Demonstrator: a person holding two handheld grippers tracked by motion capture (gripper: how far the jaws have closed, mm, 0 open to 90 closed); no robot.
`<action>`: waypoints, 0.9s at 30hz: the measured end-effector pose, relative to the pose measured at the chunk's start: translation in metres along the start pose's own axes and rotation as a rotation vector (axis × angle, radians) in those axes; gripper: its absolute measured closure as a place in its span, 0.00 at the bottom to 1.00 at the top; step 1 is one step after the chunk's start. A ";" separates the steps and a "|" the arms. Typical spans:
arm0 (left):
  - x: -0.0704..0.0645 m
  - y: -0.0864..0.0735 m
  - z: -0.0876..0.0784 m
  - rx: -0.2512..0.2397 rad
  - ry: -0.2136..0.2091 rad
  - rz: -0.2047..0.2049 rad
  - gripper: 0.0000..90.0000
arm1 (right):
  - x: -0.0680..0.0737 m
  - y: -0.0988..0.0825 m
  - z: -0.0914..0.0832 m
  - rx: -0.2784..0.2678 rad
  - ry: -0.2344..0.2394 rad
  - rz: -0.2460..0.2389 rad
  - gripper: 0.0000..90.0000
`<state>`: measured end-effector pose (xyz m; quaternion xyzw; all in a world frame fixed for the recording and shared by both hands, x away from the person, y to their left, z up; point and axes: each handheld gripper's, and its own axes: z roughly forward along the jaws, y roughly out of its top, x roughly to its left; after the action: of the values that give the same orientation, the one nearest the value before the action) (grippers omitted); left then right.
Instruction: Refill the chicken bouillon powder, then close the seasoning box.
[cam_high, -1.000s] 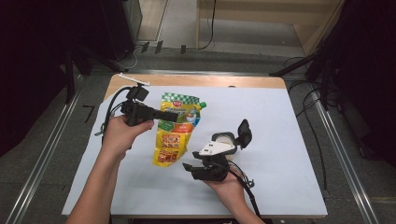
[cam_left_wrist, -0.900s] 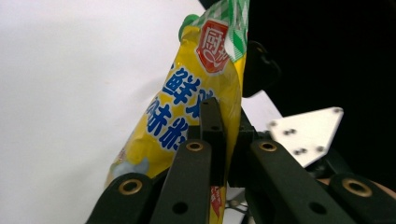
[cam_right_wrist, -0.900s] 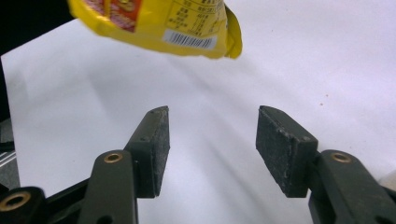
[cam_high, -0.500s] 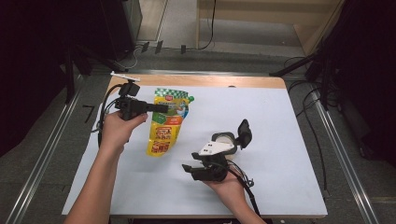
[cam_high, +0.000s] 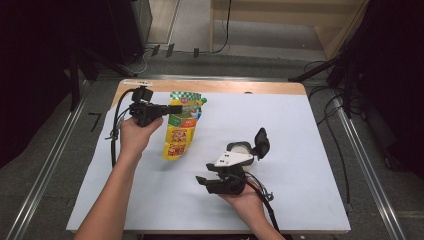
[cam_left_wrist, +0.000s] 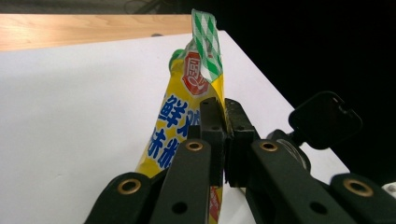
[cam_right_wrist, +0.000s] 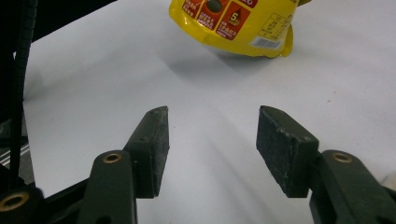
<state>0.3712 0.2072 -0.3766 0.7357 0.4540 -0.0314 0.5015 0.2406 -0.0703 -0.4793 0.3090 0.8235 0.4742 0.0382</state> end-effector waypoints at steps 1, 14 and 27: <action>-0.001 -0.001 -0.002 -0.001 0.007 0.008 0.99 | 0.000 0.000 -0.001 0.001 -0.001 -0.001 0.50; -0.008 -0.016 -0.023 0.035 0.069 0.054 0.96 | -0.003 0.004 -0.006 -0.001 -0.002 0.013 0.51; -0.013 -0.033 -0.039 0.027 0.090 0.092 0.92 | -0.001 0.008 -0.004 0.008 0.015 -0.006 0.52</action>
<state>0.3243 0.2318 -0.3742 0.7631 0.4414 0.0186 0.4716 0.2441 -0.0707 -0.4708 0.3032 0.8267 0.4729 0.0324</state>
